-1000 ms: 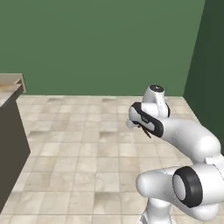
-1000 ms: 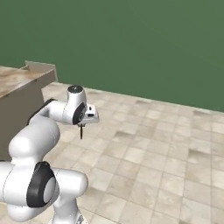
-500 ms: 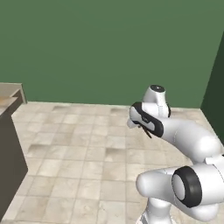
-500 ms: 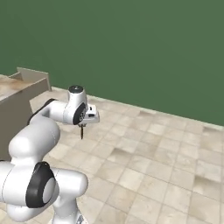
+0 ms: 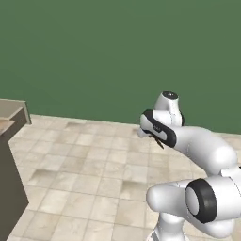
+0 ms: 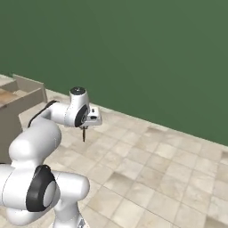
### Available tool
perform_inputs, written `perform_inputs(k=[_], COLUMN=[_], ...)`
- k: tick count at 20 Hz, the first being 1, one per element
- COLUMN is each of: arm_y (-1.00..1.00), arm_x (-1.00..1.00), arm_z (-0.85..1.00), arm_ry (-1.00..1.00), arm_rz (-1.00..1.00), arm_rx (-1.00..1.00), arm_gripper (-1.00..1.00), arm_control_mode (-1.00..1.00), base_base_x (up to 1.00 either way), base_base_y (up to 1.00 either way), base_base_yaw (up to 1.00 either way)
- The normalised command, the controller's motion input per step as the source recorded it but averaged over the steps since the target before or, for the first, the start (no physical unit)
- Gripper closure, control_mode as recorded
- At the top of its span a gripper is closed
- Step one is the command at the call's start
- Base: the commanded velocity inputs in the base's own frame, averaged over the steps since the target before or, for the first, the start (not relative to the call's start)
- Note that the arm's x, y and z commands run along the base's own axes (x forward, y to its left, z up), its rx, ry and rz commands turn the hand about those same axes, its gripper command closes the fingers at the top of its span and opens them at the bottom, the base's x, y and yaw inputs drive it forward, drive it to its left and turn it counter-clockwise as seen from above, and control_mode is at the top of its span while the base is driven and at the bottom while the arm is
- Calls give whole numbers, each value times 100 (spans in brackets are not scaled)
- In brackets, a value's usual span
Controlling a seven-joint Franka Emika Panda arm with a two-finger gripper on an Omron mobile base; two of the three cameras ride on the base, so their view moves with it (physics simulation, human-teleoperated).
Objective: Organize the utensils by type. Pick up the wooden spoons from the counter and place them in the open cabinet. Then pick up the metallic utensils from the counter and place them in the open drawer.
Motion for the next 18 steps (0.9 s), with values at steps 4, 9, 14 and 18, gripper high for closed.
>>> perform_inputs(k=[4, 9, 14, 18], arm_y=[0, 0, 0, 0], arm_x=[0, 0, 0, 0], arm_z=[0, 0, 0, 0], arm_ry=[0, 0, 0, 0], arm_rz=[0, 0, 0, 0], arm_rx=[0, 0, 0, 0], arm_gripper=[100, 100, 100, 100], arm_control_mode=[100, 100, 100, 100], base_base_x=[100, 100, 100, 100], base_base_y=[-2, -1, 0, 0], base_base_yaw=[27, 36, 44, 47])
